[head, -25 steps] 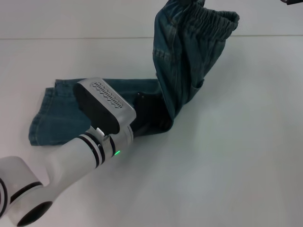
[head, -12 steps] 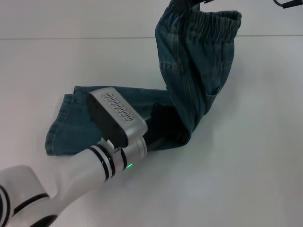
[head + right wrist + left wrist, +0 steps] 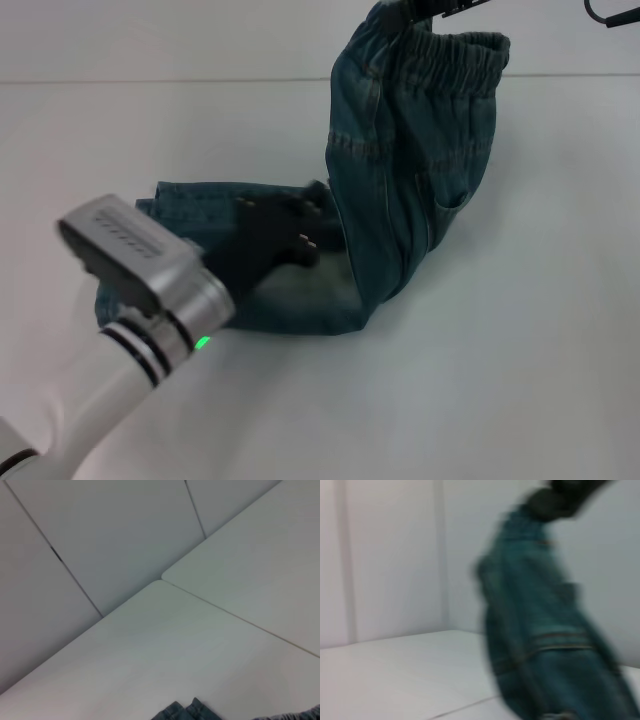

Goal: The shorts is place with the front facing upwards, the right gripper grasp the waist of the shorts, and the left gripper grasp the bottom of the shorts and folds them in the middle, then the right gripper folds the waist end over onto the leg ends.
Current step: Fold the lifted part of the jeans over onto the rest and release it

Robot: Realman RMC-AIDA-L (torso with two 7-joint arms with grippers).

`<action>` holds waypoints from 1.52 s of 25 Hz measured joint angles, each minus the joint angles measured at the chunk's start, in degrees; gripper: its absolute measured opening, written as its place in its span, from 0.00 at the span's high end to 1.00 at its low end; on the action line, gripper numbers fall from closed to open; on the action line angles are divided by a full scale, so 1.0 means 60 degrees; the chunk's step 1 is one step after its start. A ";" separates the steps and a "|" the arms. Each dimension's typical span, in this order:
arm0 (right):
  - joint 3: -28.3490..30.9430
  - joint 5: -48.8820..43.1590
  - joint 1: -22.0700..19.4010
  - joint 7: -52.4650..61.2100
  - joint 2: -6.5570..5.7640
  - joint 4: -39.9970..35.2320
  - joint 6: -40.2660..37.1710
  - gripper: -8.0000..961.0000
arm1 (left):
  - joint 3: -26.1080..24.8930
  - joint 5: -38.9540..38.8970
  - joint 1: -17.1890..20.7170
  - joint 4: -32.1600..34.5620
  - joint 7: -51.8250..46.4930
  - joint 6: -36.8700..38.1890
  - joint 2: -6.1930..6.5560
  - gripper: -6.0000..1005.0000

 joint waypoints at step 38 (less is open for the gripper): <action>-0.3875 0.0803 0.2958 -0.2260 0.1632 0.3714 0.2806 0.84 | -0.2861 -0.0115 0.3732 0.4604 -0.5932 0.3582 0.0088 0.97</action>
